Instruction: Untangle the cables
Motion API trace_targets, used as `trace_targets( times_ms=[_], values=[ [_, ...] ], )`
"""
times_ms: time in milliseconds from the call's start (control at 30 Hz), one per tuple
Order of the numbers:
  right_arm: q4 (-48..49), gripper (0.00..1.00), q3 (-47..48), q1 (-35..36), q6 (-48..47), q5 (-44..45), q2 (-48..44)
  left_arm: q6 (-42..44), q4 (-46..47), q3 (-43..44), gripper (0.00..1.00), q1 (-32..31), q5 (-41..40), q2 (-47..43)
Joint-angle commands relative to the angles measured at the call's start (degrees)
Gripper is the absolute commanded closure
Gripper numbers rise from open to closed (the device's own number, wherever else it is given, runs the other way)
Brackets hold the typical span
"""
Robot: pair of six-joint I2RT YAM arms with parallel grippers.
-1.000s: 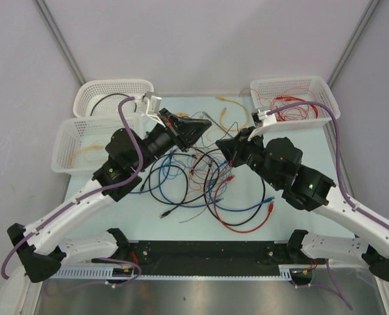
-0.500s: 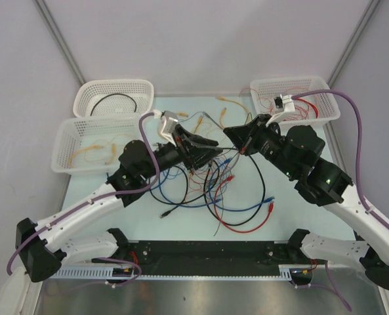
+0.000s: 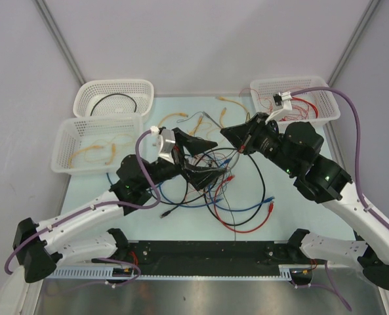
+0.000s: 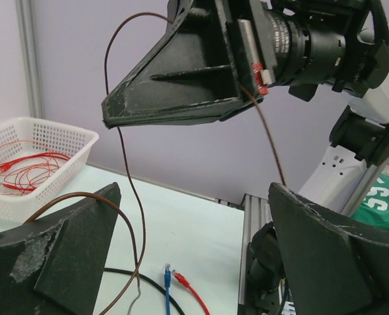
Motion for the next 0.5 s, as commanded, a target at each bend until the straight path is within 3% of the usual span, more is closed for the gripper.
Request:
trace_targets(
  times_ms=[0, 467],
  values=[
    [1.11, 1.00, 3.40, -0.20, 2.56, -3.10, -0.34, 2.52, 3.15, -1.18, 0.00, -0.57, -2.18, 0.56],
    [6.12, 1.00, 4.28, 1.91, 9.33, -13.20, 0.18, 6.12, 5.25, -2.50, 0.00, -0.66, -11.84, 8.03]
  ],
)
